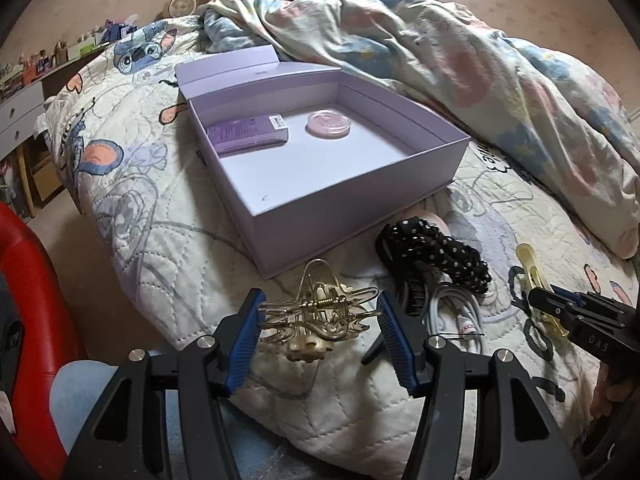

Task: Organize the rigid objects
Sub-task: 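Lift the gold clip and cream claw clip toward the lilac box with both grippers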

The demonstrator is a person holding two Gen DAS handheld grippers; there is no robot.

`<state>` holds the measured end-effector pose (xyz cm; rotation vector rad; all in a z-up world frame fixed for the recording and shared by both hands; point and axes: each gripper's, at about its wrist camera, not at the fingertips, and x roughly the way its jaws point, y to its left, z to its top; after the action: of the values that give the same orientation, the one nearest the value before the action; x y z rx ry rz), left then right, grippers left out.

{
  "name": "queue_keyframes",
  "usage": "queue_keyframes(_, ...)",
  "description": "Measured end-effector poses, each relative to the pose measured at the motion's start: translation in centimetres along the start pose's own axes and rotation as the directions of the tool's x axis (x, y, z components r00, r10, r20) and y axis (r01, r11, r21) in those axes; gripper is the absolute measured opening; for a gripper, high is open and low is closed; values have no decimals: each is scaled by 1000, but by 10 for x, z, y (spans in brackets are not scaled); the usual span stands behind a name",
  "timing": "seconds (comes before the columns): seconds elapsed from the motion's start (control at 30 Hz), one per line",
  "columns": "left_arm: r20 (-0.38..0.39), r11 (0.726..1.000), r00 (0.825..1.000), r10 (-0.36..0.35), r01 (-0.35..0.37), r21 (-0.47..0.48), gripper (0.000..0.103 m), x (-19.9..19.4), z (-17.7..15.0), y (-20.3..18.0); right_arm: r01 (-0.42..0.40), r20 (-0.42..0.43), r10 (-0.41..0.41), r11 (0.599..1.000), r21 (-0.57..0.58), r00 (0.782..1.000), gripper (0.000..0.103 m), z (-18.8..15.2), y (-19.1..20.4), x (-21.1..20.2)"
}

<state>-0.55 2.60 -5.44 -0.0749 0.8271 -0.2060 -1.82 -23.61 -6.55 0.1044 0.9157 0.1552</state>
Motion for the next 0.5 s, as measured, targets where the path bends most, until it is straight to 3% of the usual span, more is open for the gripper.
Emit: queue_keyframes(0.5, 40, 1000, 999, 4, -5, 18, 57, -39, -6, -5, -72, 65, 73, 997, -23, 995, 21, -10, 20, -39)
